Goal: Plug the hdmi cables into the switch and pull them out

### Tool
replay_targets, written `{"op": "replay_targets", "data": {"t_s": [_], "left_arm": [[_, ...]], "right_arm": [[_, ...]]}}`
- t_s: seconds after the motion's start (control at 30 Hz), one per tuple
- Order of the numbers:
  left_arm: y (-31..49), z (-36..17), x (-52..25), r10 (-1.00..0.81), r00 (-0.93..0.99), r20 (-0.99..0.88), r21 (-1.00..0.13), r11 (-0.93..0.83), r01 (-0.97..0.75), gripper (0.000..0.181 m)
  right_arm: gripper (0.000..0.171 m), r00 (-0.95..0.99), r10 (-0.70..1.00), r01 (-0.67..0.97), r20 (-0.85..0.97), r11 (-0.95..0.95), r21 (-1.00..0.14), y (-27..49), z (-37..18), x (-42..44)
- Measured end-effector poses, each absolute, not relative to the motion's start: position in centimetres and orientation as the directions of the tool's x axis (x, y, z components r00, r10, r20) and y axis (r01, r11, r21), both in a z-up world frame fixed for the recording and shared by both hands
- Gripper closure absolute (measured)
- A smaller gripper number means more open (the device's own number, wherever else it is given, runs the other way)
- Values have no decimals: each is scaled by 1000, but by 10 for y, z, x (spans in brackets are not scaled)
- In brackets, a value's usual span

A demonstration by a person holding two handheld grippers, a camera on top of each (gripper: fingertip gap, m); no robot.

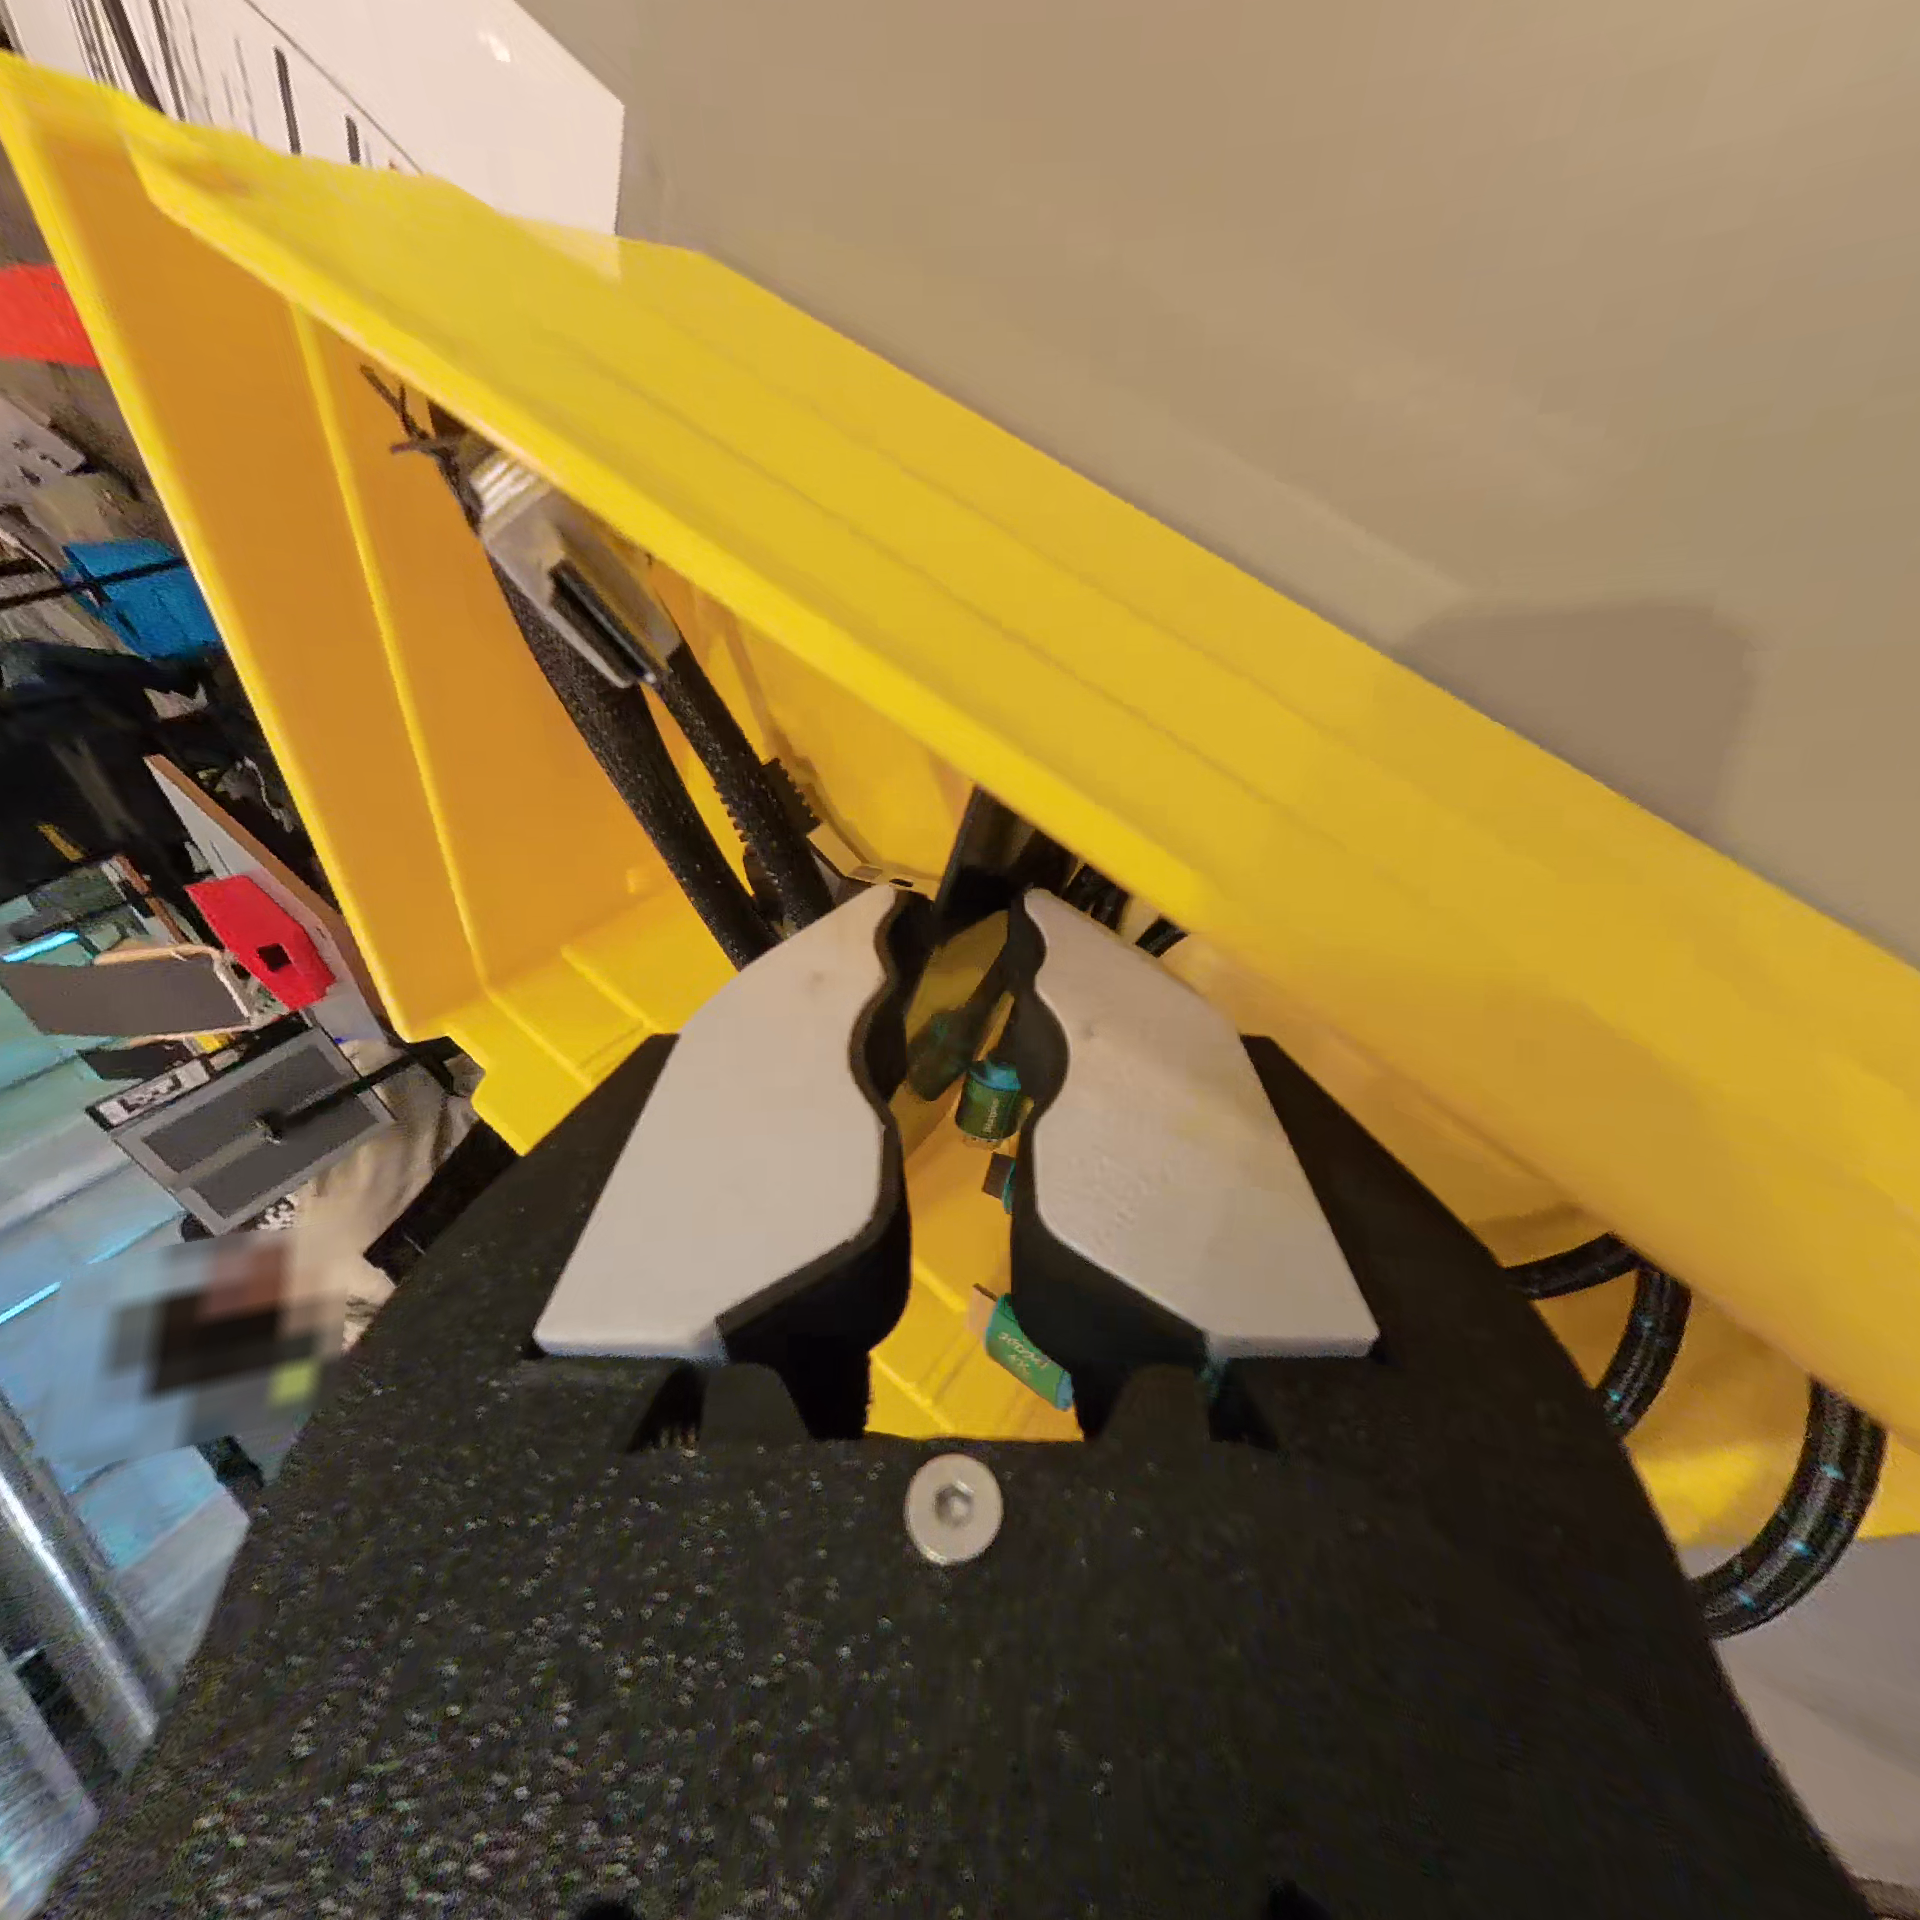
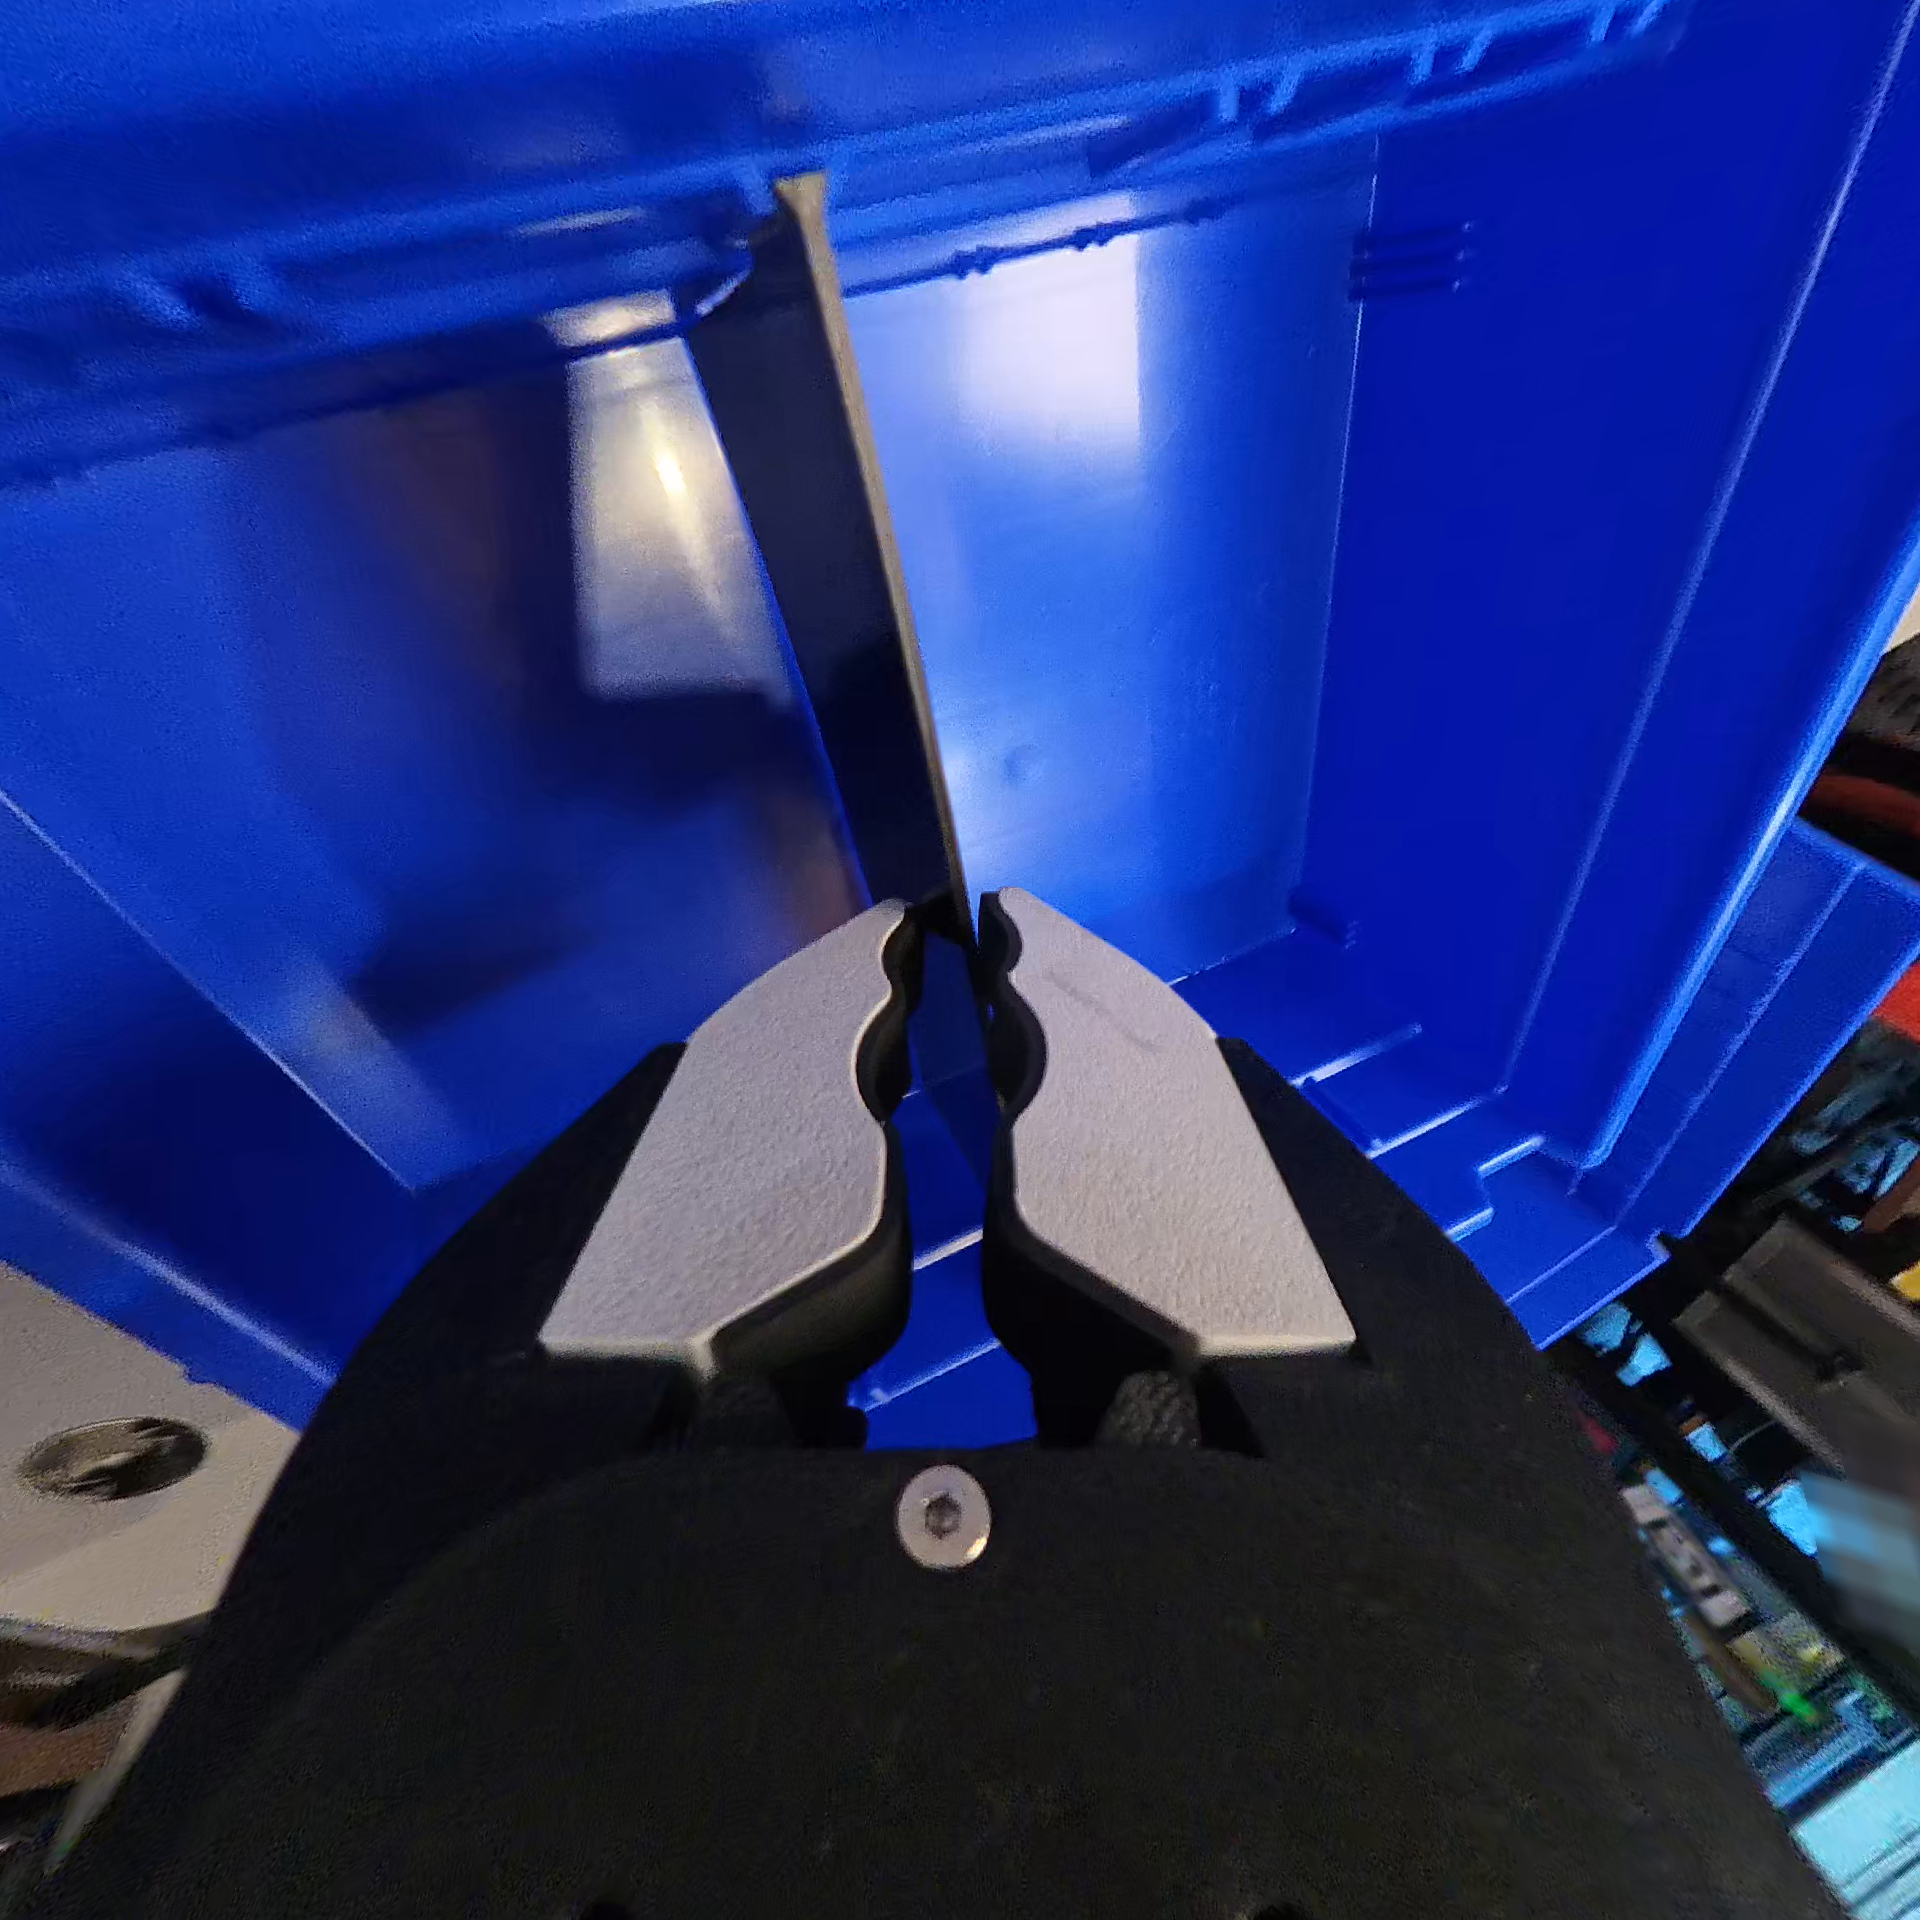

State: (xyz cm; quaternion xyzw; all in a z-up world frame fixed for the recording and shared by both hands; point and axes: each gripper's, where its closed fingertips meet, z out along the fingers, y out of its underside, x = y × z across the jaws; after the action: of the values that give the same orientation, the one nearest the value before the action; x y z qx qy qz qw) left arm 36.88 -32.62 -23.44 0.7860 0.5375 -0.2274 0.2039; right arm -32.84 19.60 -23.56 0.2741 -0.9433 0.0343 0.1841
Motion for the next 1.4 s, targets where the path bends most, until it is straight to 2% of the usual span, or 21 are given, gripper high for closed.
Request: {"op": "replay_targets", "data": {"t_s": [0.3,0.47,0.6,0.8,0.83,0.87,0.93,1.07,1.13,1.23,1.4], "left_arm": [[-325,-235,369,830,42,-557,-65,-94,993,166],[-325,-235,370,834,-27,-552,-99,-34,995,166],[-325,-235,370,841,-30,-541,-93,-24,995,166],[-329,-235,369,839,7,-544,-54,-43,998,165],[-330,-235,369,839,9,-544,-52,-44,998,165],[-330,-235,369,839,14,-544,-48,-47,998,165],[-330,-235,369,840,15,-543,-48,-49,998,165],[-330,-235,368,840,9,-542,-66,-54,996,163],[-330,-235,368,843,5,-538,-76,-54,996,163],[-329,-236,367,845,13,-535,-81,-67,994,162],[-327,-236,364,859,8,-511,-123,-82,989,157]], "right_arm": [[158,-590,-685,-762,428,647,-17,185,-235,-332],[159,-492,-755,-837,433,547,2,177,-235,-331],[159,-484,-771,-845,414,535,11,175,-235,-328],[160,-582,-739,-786,338,619,-1,178,-240,-333],[156,-586,-740,-778,330,628,26,181,-243,-337],[145,-584,-741,-770,331,635,62,183,-246,-343],[137,-593,-738,-754,322,649,101,189,-248,-351],[124,-657,-663,-708,359,706,10,191,-224,-354],[124,-690,-604,-677,399,734,-59,193,-204,-357],[134,-734,-506,-629,453,759,-170,201,-176,-359],[135,-786,-410,-564,463,783,-263,217,-163,-342]]}}
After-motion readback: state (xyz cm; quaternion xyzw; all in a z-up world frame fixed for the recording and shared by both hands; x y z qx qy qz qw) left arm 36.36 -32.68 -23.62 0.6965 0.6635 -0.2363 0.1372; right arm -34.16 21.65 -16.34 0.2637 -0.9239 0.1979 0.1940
